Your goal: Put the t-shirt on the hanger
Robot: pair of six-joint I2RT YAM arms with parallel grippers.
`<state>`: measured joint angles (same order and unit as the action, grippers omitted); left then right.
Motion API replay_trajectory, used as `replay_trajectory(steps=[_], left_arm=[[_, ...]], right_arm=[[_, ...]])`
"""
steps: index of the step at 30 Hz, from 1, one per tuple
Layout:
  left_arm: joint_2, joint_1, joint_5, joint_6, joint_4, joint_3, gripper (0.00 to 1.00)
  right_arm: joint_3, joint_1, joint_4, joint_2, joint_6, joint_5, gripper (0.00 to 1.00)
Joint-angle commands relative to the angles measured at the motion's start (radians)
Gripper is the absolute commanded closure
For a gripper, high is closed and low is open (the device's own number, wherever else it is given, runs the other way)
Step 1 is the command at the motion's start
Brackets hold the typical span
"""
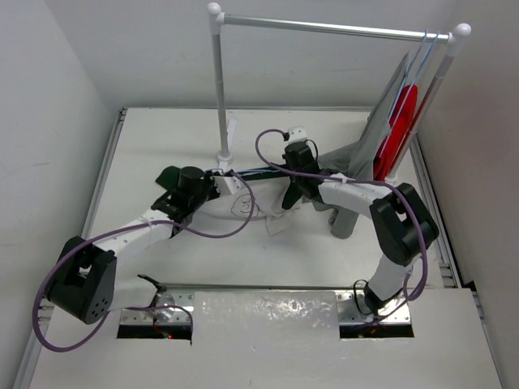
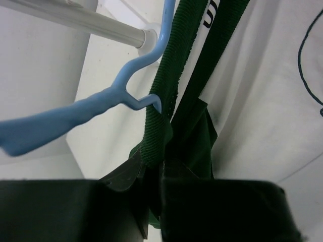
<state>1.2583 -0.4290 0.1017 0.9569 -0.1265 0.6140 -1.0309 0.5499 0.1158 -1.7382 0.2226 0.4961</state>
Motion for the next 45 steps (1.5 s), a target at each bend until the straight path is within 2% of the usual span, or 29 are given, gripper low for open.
replay_trajectory(steps=[1, 3, 4, 6, 8, 9, 12, 15, 16, 17, 20, 22, 24, 26, 30, 33, 34, 35, 36, 38, 40, 45], left_arm=[[-0.019, 0.039, 0.276, 0.158, 0.064, -0.031, 1.0], [-0.017, 0.036, 0.283, 0.203, 0.044, -0.06, 1.0], [-0.014, 0.035, 0.286, 0.224, 0.022, -0.074, 1.0], [0.021, 0.029, 0.302, 0.279, -0.031, -0.101, 1.0], [0.044, 0.024, 0.326, 0.295, -0.073, -0.111, 1.0], [0.053, 0.024, 0.335, 0.298, -0.084, -0.109, 1.0], [0.061, 0.024, 0.322, 0.28, -0.113, -0.094, 1.0], [0.075, 0.022, 0.234, 0.152, -0.036, 0.005, 1.0], [0.093, 0.016, 0.21, 0.096, 0.003, 0.03, 1.0], [0.101, 0.013, 0.198, 0.068, 0.017, 0.073, 1.0], [0.104, 0.013, 0.061, -0.03, 0.102, 0.13, 1.0], [0.09, 0.013, -0.077, -0.073, 0.17, 0.154, 1.0], [0.089, 0.013, -0.181, -0.118, 0.206, 0.173, 1.0], [0.089, 0.013, -0.227, -0.138, 0.24, 0.194, 1.0], [0.092, 0.013, -0.289, -0.181, 0.249, 0.205, 1.0], [0.09, 0.012, -0.313, -0.208, 0.255, 0.222, 1.0], [0.089, 0.013, -0.318, -0.21, 0.26, 0.225, 1.0], [0.082, 0.012, -0.323, -0.21, 0.263, 0.225, 1.0], [0.076, 0.012, -0.326, -0.205, 0.268, 0.224, 1.0], [0.061, 0.012, -0.342, -0.19, 0.278, 0.208, 1.0], [0.036, 0.013, -0.381, -0.158, 0.294, 0.191, 1.0], [0.029, 0.013, -0.465, -0.087, 0.347, 0.19, 1.0]], right_arm=[[0.032, -0.076, -0.139, -0.009, -0.126, 0.342, 1.0], [0.073, -0.076, -0.081, 0.04, -0.131, 0.157, 1.0], [0.086, -0.076, -0.018, 0.054, -0.135, 0.113, 1.0], [0.085, -0.07, -0.011, 0.077, -0.123, 0.072, 1.0], [0.059, -0.055, -0.045, 0.066, -0.155, 0.172, 1.0], [0.017, -0.026, -0.068, 0.052, -0.182, 0.318, 1.0], [-0.032, 0.037, -0.108, -0.013, -0.284, 0.435, 1.0], [-0.018, 0.07, -0.078, -0.027, -0.263, 0.298, 1.0], [0.004, 0.07, -0.046, -0.008, -0.238, 0.157, 1.0], [0.018, 0.071, -0.021, 0.008, -0.235, 0.083, 1.0], [0.095, 0.077, 0.114, 0.092, -0.23, -0.235, 1.0], [0.155, 0.081, 0.229, 0.159, -0.23, -0.432, 1.0], [0.176, 0.087, 0.269, 0.196, -0.23, -0.491, 1.0], [0.181, 0.104, 0.259, 0.233, -0.258, -0.539, 1.0], [0.158, 0.173, 0.2, 0.227, -0.338, -0.511, 1.0], [0.129, 0.179, 0.199, 0.195, -0.327, -0.646, 0.98], [0.117, 0.179, 0.197, 0.19, -0.322, -0.665, 0.9], [0.112, 0.179, 0.174, 0.193, -0.321, -0.686, 0.73], [0.109, 0.179, 0.164, 0.204, -0.334, -0.677, 0.42], [0.132, 0.168, 0.157, 0.239, -0.356, -0.648, 0.24], [0.164, 0.148, 0.165, 0.307, -0.394, -0.63, 0.12], [0.137, 0.145, 0.052, 0.373, -0.514, -0.704, 0.15]])
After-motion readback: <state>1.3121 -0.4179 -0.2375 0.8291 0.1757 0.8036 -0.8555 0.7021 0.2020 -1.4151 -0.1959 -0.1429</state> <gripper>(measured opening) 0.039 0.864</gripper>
